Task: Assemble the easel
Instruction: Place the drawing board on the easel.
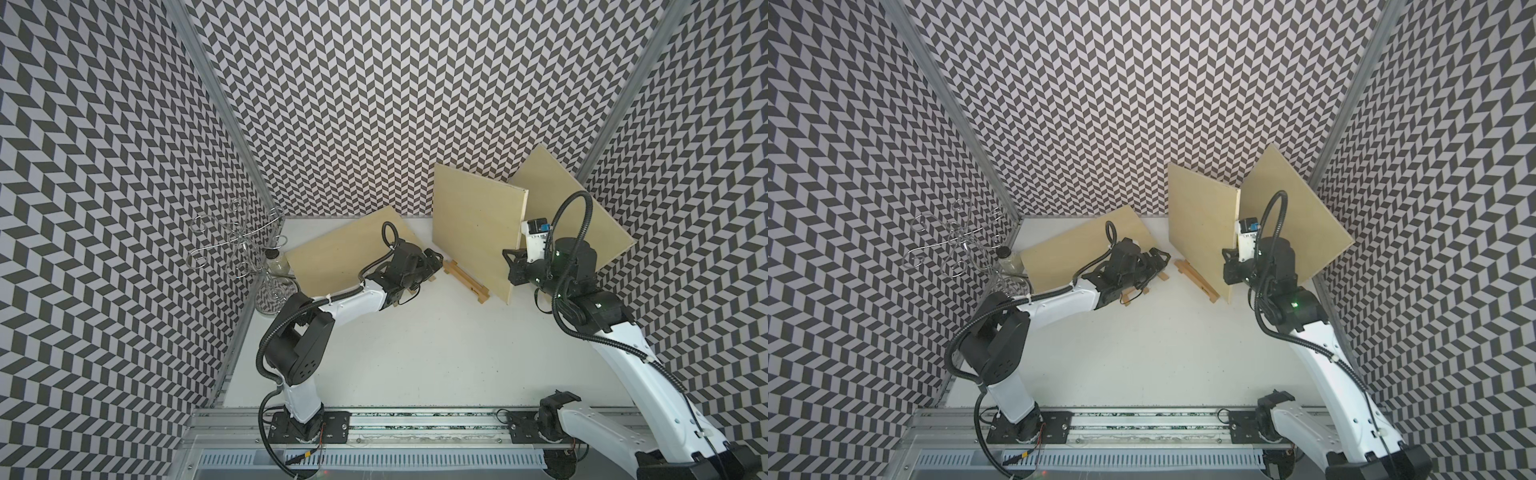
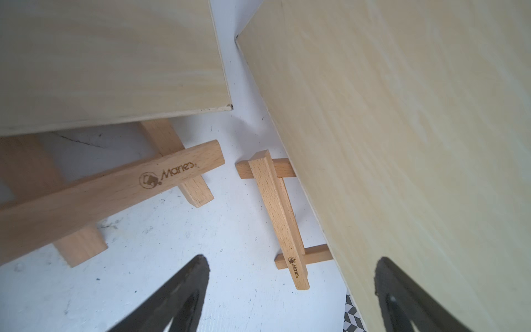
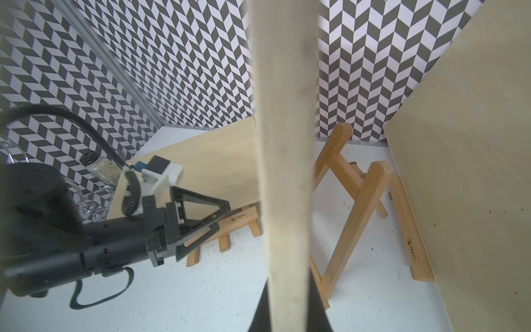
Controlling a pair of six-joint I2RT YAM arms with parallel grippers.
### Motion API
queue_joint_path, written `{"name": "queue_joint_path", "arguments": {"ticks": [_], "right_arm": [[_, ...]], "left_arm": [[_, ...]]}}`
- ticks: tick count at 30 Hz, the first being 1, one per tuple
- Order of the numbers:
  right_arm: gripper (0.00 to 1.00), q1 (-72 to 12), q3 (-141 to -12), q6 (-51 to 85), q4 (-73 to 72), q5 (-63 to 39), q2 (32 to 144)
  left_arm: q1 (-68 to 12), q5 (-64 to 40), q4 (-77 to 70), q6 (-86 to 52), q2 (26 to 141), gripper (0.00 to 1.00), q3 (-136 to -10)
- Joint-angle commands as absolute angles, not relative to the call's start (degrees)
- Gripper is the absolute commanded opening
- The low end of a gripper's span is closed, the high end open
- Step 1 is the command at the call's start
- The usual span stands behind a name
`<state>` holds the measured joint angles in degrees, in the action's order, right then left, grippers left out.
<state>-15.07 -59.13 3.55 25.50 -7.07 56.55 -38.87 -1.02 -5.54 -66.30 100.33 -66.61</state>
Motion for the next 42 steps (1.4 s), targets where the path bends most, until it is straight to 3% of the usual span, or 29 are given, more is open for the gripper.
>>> {"name": "queue_joint_path", "arguments": {"ticks": [1, 25, 28, 37, 42], "right_arm": [[0.00, -14.9, -57.4, 3.0, 20.8, -6.1, 54.7], [0.00, -14.2, -44.2, 1.9, 16.4, -3.2, 47.4], [0.16, -14.2, -43.8, 2.7, 16.2, -0.3, 46.8], [0.43, -14.1, -43.6, 4.6, 16.2, 2.1, 46.4], [0.41, -13.9, -44.0, 3.9, 15.9, 3.9, 46.6]], "left_arm": [[-38.6, 1.1, -2.8, -62.7, 98.6, 0.89, -66.0], [-46.9, 2.9, 1.7, -55.6, 116.0, 0.73, -84.6], [-47.3, 2.7, 2.1, -55.7, 116.7, 0.72, -85.1], [-47.8, 2.7, 3.1, -55.0, 119.2, 0.71, -88.3], [-48.0, 2.8, 3.7, -54.8, 120.4, 0.71, -89.6]]}}
